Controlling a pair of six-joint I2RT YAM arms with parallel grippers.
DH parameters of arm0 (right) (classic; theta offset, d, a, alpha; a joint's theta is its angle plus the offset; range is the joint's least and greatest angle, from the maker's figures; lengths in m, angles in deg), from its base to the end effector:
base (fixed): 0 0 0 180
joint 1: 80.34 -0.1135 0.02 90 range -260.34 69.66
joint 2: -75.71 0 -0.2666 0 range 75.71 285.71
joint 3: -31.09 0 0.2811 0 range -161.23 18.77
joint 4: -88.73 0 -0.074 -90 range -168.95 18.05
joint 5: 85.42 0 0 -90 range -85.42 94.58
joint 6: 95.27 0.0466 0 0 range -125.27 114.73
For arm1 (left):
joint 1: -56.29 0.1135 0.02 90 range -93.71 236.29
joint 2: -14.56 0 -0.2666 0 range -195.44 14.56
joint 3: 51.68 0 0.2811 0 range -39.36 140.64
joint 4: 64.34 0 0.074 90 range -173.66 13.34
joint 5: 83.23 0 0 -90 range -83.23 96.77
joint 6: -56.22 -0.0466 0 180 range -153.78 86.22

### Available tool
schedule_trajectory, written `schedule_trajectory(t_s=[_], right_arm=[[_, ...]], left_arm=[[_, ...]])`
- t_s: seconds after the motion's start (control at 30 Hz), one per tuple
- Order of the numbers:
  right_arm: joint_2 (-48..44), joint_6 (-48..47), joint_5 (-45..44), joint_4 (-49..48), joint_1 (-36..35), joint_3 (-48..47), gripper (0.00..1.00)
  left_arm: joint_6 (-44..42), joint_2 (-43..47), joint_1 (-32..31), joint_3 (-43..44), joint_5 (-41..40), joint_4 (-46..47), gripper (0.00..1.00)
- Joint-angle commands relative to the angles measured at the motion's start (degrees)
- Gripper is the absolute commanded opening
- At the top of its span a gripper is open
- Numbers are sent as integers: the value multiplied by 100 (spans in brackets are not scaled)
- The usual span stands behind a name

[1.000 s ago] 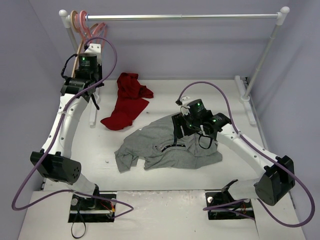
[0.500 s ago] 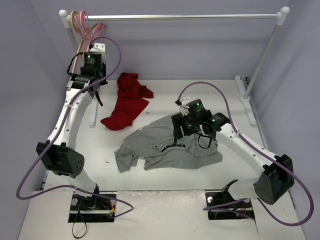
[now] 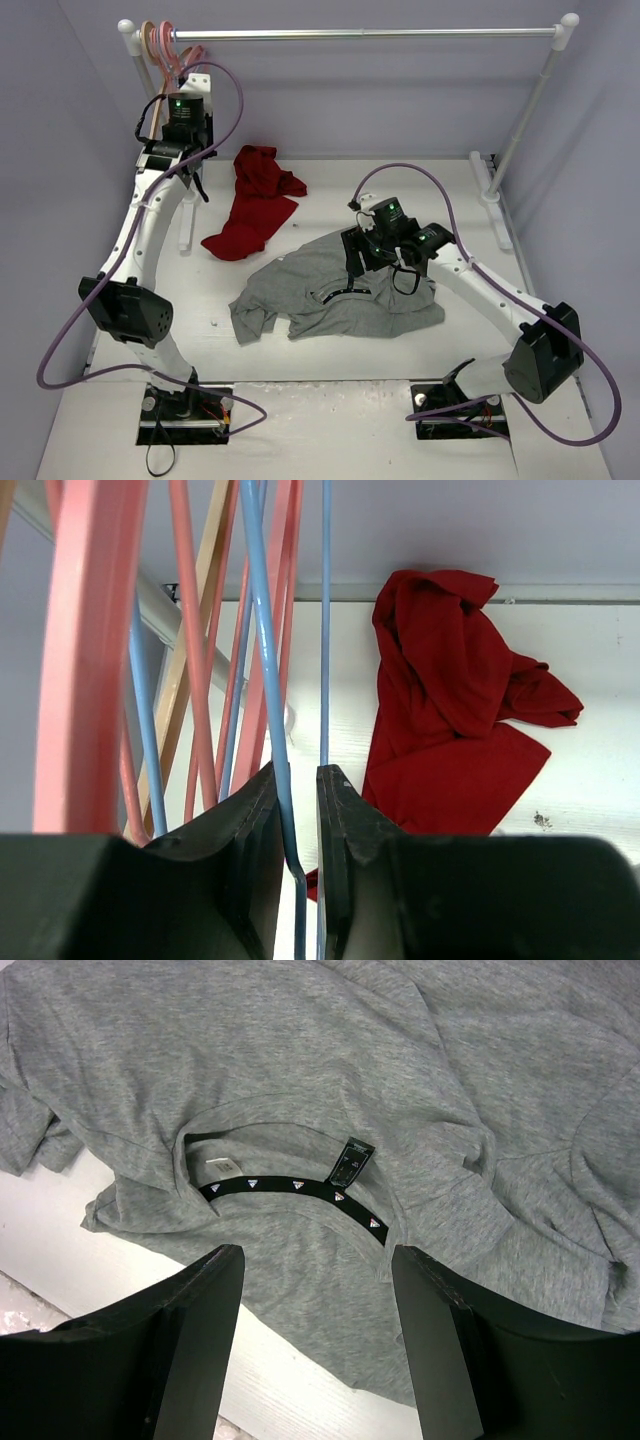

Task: Place the t-shirt on the hanger
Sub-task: Pick up the hanger from the clothesline.

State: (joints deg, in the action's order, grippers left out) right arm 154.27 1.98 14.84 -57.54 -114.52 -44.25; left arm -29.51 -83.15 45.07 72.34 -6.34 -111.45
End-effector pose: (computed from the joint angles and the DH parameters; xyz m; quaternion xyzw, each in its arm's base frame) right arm 0.2796 0.1999 0.2870 -0.2463 0.8574 0.2322 0.3877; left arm 0.4134 -0.0712 0.4599 -0.0151 0.8202 0.0171 0.5716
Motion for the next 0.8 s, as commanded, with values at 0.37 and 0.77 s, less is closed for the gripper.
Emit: schedule_trajectory(t_s=[0.37,0.77], right_arm=[[98,-30,-77,-67,-19,-377,62],[-69,-22,-156,47,-19,-421,62]], left_arm=[[-216,164,59,590,0,754,0],[-252,850,24,274,1134,807,0]])
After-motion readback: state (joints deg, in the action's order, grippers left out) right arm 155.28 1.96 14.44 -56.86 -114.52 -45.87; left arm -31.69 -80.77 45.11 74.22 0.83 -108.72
